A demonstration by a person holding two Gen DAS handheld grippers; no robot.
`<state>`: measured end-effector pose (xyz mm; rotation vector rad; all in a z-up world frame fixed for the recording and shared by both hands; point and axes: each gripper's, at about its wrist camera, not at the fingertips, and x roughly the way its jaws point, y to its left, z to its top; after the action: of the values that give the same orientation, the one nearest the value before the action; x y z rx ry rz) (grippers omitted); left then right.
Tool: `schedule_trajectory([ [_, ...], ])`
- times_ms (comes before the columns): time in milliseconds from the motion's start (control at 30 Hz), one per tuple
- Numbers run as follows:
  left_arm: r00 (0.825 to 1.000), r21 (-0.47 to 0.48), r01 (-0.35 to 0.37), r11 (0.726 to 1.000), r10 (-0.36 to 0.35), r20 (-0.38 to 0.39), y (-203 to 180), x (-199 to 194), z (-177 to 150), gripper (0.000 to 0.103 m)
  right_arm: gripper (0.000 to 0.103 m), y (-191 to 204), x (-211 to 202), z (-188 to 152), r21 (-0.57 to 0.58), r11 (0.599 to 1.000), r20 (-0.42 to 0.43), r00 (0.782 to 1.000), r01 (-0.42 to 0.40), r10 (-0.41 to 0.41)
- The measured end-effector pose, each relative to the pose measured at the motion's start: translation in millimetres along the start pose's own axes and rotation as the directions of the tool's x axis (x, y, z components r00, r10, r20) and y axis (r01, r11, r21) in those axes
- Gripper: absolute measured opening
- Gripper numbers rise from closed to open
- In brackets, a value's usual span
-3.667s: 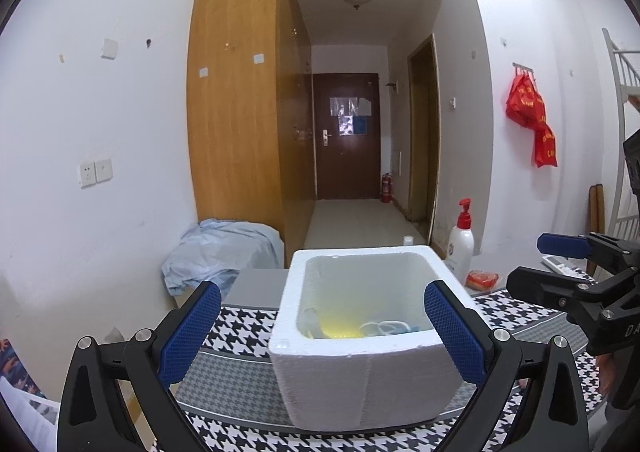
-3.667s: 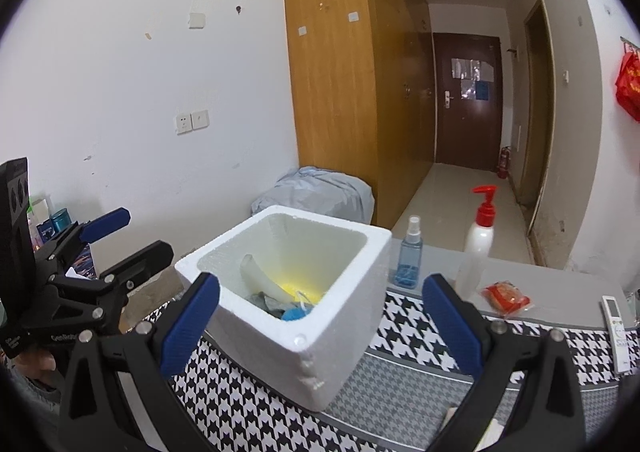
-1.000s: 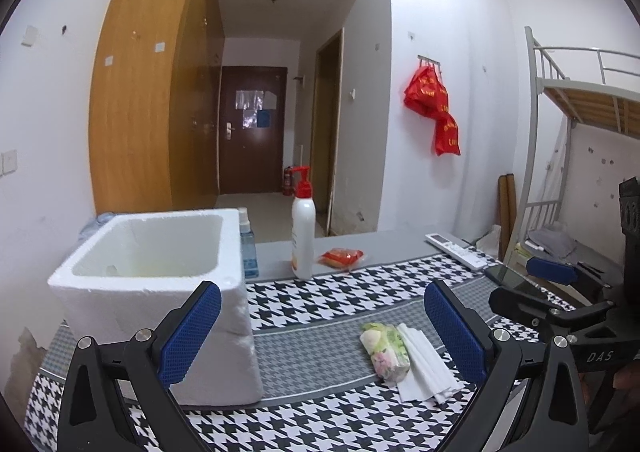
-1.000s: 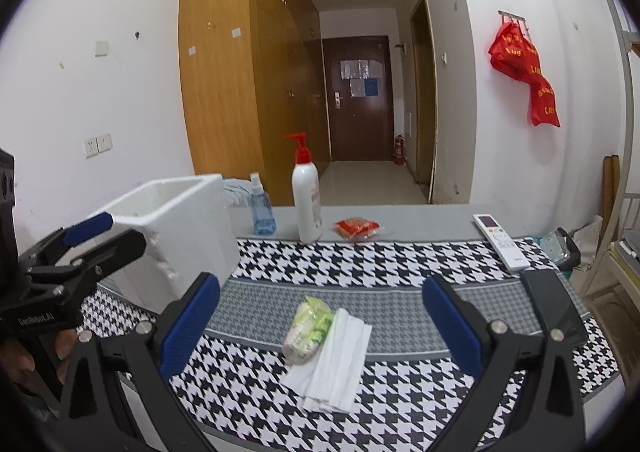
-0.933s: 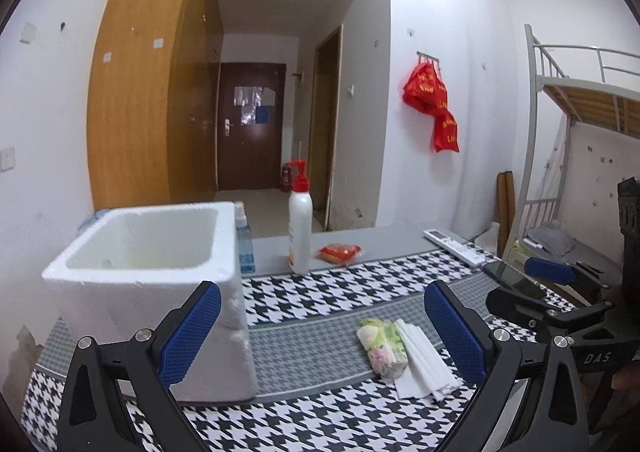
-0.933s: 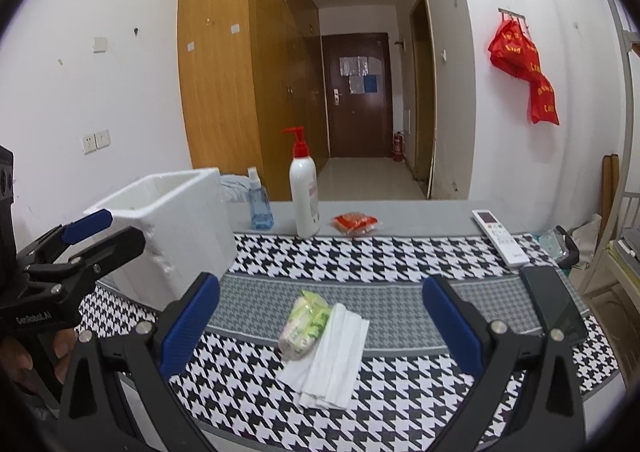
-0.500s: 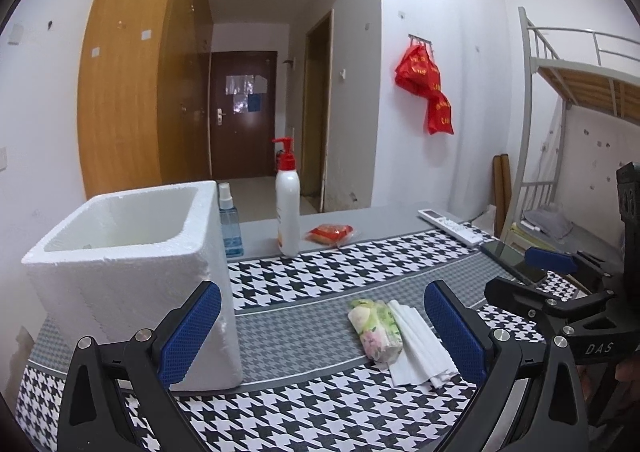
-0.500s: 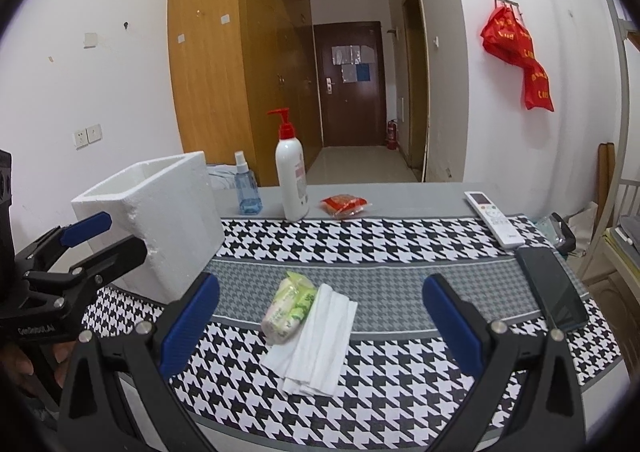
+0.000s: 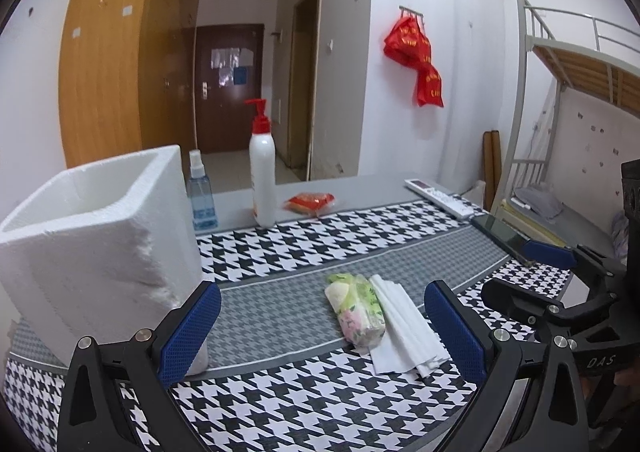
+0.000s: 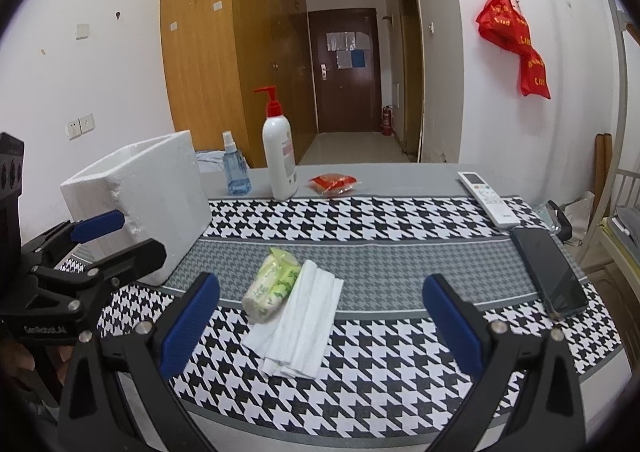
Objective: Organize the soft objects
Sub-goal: 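Move both tools toward the snack pack and white tissues on the table, then close the left tool on the green-and-pink wrapped snack pack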
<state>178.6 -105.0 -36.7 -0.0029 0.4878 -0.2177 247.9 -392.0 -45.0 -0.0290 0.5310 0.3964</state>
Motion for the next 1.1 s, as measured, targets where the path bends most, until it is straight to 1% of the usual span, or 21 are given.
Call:
schedule_trajectory([
  [200, 0.998, 0.008, 0.044, 0.999, -0.044, -0.047, -8.2, 13.1, 1.4, 0.102, 0.103, -9.4, 4.4, -4.3, 0.019, 1.000, -0.017, 1.000, 0.016, -0.016],
  [600, 0.993, 0.013, 0.045, 0.999, -0.044, -0.106, -12.6, 37.0, -2.7, 0.102, 0.103, -21.6, 6.8, -7.3, 0.047, 0.998, -0.029, 0.999, 0.039, -0.037],
  [900, 0.985, 0.007, 0.054, 0.999, -0.052, -0.162, -14.4, 56.7, -7.4, 0.102, 0.103, -27.0, 13.6, -13.1, 0.052, 0.998, -0.062, 0.997, 0.038, -0.035],
  [1033, 0.980, 0.013, 0.039, 0.999, -0.036, -0.193, -15.1, 68.2, -8.8, 0.102, 0.103, -27.8, 19.2, -17.4, 0.032, 0.998, -0.088, 0.995, 0.046, -0.043],
  [1100, 0.976, 0.024, 0.026, 0.999, -0.020, -0.218, -17.1, 75.9, -9.9, 0.099, 0.103, -30.6, 21.8, -19.5, 0.040, 0.998, -0.098, 0.994, 0.043, -0.039],
])
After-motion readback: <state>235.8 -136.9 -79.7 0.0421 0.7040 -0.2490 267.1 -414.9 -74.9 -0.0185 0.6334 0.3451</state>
